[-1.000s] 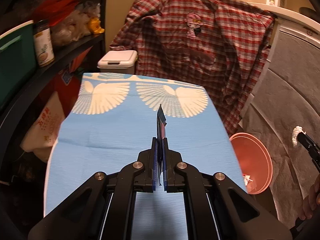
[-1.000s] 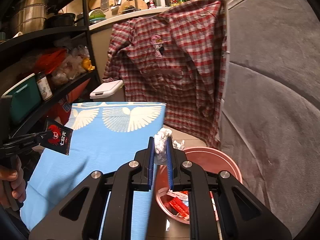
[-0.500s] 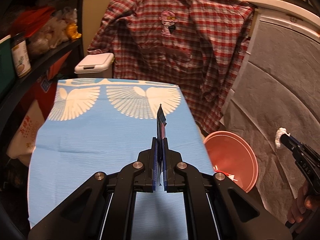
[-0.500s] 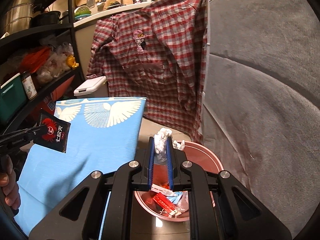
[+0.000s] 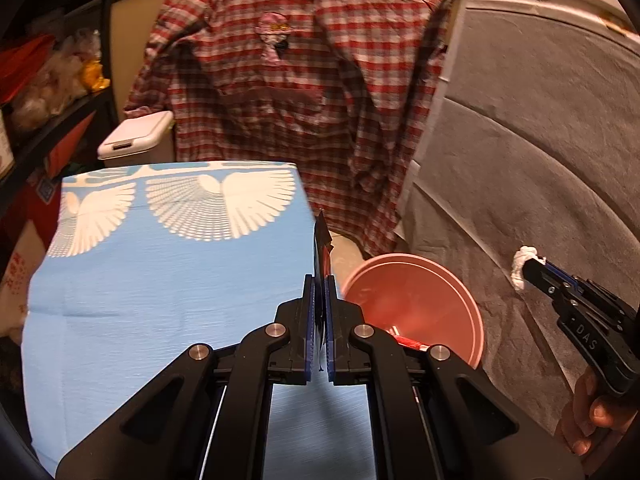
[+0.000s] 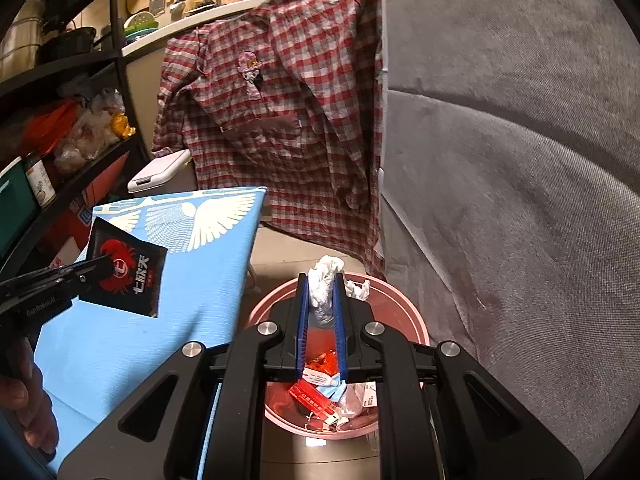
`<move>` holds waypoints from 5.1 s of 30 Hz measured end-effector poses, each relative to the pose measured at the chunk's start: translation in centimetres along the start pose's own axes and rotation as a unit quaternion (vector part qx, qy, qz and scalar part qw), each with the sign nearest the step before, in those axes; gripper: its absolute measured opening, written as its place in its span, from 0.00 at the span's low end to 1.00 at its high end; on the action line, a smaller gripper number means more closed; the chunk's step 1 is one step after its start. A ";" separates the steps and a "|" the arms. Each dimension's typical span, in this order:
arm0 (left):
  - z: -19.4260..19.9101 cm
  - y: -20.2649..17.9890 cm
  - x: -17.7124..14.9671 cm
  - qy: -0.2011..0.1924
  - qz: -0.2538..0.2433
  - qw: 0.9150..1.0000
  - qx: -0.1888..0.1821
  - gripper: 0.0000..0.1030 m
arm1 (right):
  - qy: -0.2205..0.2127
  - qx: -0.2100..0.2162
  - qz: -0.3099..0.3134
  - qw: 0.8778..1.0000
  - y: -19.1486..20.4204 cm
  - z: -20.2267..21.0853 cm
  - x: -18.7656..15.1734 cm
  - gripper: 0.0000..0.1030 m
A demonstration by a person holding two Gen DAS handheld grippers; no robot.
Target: Collect trash
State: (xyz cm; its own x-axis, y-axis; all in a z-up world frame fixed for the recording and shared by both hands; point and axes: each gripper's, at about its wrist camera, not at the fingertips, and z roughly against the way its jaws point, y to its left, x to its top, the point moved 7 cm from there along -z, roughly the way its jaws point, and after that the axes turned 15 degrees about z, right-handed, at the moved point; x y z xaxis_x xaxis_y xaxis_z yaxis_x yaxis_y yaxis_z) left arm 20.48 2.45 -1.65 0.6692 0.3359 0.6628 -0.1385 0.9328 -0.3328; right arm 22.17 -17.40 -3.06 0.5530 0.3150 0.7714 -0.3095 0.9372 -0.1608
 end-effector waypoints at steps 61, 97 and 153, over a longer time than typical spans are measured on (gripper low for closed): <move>9.8 -3.5 -10.0 -0.059 0.006 0.998 0.012 0.84 | -0.025 -0.081 -0.019 0.996 -3.8 12.8 -6.5 0.95; 12.3 -2.7 -12.4 -0.062 -0.007 0.996 0.058 0.92 | -0.010 -0.096 0.018 0.995 -1.9 15.2 -8.8 0.95; 12.3 -3.7 -12.5 -0.071 -0.004 0.996 0.052 0.92 | -0.011 -0.096 0.018 0.995 -2.2 15.2 -8.8 0.95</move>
State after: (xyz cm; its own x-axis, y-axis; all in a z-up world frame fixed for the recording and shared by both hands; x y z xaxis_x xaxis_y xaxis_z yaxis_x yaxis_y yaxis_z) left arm 3.63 -3.61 -0.41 0.5616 0.3365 0.7559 -0.2137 0.9416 -0.2604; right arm 6.23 -24.48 -0.15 0.5268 0.3471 0.7759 -0.1735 0.9375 -0.3016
